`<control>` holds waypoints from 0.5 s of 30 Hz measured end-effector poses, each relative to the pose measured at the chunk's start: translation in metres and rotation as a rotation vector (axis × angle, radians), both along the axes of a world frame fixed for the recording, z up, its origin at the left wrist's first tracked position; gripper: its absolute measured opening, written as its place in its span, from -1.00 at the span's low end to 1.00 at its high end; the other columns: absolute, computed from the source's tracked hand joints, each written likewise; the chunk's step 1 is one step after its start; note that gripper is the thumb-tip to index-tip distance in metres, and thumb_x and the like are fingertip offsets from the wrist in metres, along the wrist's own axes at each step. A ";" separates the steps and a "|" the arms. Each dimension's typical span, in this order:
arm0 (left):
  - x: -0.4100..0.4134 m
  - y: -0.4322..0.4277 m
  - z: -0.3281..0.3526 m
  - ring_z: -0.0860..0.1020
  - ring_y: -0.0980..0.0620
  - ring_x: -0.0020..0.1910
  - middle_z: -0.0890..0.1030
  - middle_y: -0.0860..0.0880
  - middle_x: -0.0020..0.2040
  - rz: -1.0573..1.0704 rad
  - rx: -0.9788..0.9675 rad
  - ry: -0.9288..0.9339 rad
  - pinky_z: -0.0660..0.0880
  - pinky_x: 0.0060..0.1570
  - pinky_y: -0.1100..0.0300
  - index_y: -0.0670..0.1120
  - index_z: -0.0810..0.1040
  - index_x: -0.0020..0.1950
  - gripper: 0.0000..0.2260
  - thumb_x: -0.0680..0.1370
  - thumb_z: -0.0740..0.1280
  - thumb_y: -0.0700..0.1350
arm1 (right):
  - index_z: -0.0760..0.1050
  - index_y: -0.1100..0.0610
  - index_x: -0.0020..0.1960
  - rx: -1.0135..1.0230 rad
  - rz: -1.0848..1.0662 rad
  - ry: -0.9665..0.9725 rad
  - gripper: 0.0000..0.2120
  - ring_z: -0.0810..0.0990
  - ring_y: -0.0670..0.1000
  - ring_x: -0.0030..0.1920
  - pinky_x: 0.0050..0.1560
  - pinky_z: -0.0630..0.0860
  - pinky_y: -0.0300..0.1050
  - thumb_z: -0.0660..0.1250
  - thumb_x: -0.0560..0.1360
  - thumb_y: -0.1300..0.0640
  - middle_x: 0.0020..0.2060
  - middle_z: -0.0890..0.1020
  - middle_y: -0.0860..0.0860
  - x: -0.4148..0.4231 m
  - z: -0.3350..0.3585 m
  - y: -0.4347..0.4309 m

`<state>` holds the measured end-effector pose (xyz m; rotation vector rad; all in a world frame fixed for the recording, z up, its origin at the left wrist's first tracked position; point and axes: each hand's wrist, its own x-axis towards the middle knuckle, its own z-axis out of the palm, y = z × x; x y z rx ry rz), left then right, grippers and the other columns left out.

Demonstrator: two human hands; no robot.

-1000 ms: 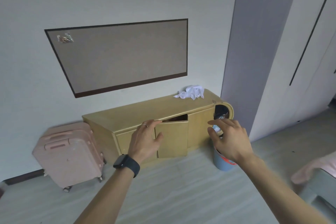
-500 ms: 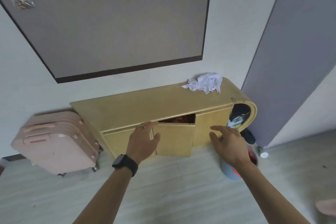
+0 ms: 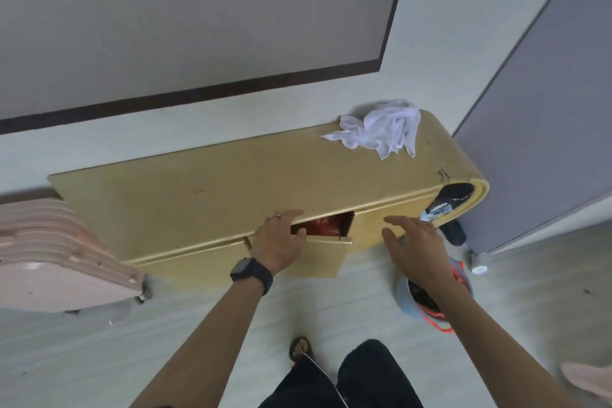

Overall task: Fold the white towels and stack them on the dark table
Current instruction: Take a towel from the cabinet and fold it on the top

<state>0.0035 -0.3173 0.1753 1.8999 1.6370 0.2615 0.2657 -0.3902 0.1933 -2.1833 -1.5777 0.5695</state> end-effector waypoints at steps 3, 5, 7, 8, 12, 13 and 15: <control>0.021 0.040 -0.021 0.38 -0.08 0.39 0.45 -0.03 0.40 -0.034 -0.061 0.046 0.32 0.38 -0.01 0.12 0.38 0.45 -0.60 0.60 0.25 0.03 | 0.52 -0.08 0.30 -0.059 -0.002 0.006 -0.69 0.40 0.07 0.33 0.34 0.33 0.05 0.29 0.56 -0.04 0.26 0.56 -0.05 0.017 -0.021 0.045; 0.036 0.069 -0.037 0.38 -0.07 0.39 0.44 -0.02 0.41 -0.037 -0.094 0.067 0.31 0.38 0.02 0.11 0.37 0.45 -0.59 0.60 0.24 0.03 | 0.50 -0.06 0.32 -0.103 -0.002 0.033 -0.67 0.39 0.06 0.33 0.32 0.32 -0.01 0.30 0.56 -0.03 0.26 0.56 -0.07 0.027 -0.038 0.078; 0.051 0.102 -0.054 0.36 -0.06 0.40 0.43 -0.02 0.43 -0.023 -0.123 0.108 0.30 0.39 0.02 0.11 0.36 0.47 -0.58 0.59 0.22 0.02 | 0.49 -0.05 0.33 -0.137 0.018 0.046 -0.65 0.40 0.05 0.32 0.29 0.33 -0.03 0.30 0.56 -0.03 0.25 0.56 -0.09 0.040 -0.058 0.115; 0.060 0.118 -0.061 0.35 -0.07 0.42 0.43 -0.02 0.44 -0.006 -0.143 0.126 0.28 0.40 0.01 0.12 0.35 0.47 -0.57 0.59 0.21 0.02 | 0.48 -0.05 0.34 -0.150 0.038 0.053 -0.65 0.41 0.05 0.31 0.28 0.35 -0.03 0.30 0.55 -0.03 0.24 0.57 -0.10 0.046 -0.067 0.133; 0.093 0.169 -0.081 0.30 -0.10 0.45 0.38 -0.04 0.48 0.054 -0.217 0.190 0.22 0.43 0.00 0.12 0.30 0.51 -0.54 0.59 0.19 0.01 | 0.43 -0.03 0.36 -0.222 0.107 0.052 -0.62 0.43 0.04 0.28 0.22 0.43 0.01 0.28 0.56 -0.06 0.25 0.55 -0.10 0.075 -0.096 0.211; 0.100 0.180 -0.086 0.28 -0.11 0.46 0.36 -0.03 0.50 0.057 -0.234 0.209 0.20 0.44 -0.01 0.13 0.27 0.52 -0.53 0.59 0.18 0.02 | 0.41 -0.02 0.37 -0.239 0.124 0.041 -0.61 0.43 0.05 0.28 0.21 0.44 0.01 0.27 0.57 -0.06 0.27 0.53 -0.09 0.082 -0.103 0.231; 0.113 0.203 -0.100 0.20 -0.11 0.52 0.26 -0.03 0.55 0.054 -0.267 0.247 0.13 0.48 -0.03 0.16 0.18 0.55 -0.49 0.59 0.17 0.04 | 0.39 -0.01 0.40 -0.261 0.170 0.000 -0.58 0.42 0.07 0.30 0.21 0.44 0.02 0.25 0.58 -0.07 0.31 0.51 -0.06 0.094 -0.120 0.271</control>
